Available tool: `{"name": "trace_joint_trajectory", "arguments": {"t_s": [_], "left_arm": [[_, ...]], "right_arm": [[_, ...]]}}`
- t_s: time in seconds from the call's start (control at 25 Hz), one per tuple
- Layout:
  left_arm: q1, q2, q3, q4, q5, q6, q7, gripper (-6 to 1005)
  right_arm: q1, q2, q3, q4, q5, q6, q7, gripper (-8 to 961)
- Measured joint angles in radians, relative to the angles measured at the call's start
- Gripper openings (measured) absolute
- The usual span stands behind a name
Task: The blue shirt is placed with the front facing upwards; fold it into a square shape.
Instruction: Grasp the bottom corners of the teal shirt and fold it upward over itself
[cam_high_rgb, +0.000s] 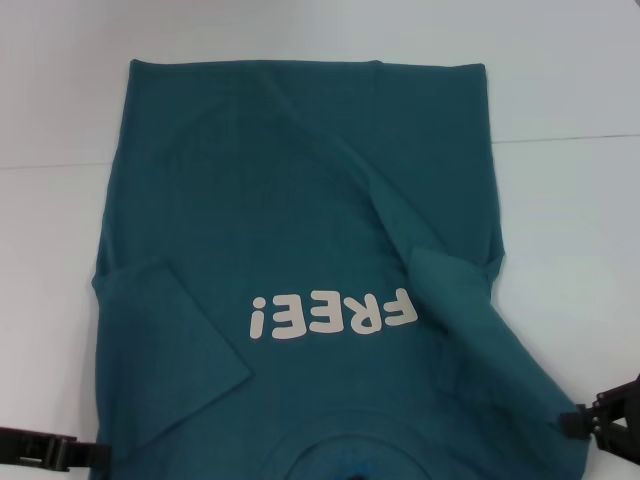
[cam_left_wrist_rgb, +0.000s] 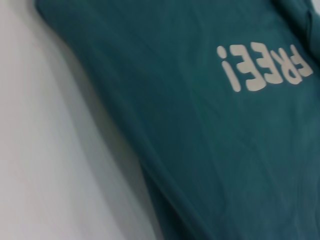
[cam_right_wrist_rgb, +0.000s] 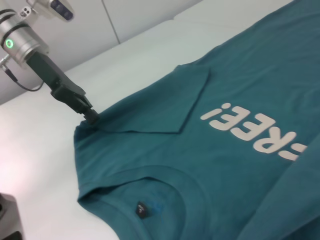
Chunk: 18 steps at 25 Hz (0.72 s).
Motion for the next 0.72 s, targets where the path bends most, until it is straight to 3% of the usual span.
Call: {"name": "trace_joint_trajectory", "arguments": {"t_s": [0.4, 0.56, 0.72], "left_arm": [[-0.013, 0.010, -0.008, 0.040, -0.005, -0.011, 0.006, 21], [-0.013, 0.020, -0.040, 0.055, -0.012, -0.010, 0.008, 21], [-0.014, 0.049, -0.061, 0.091, -0.072, 0.000, 0.010, 22]], "right_arm": [[0.018, -0.048, 0.051, 0.005, -0.041, 0.054, 0.011, 15], [0.032, -0.048, 0.049, 0.010, -0.070, 0.072, 0.016, 15], [0.059, -0.037, 0.043, 0.012, -0.071, 0.072, 0.017, 15]]}}
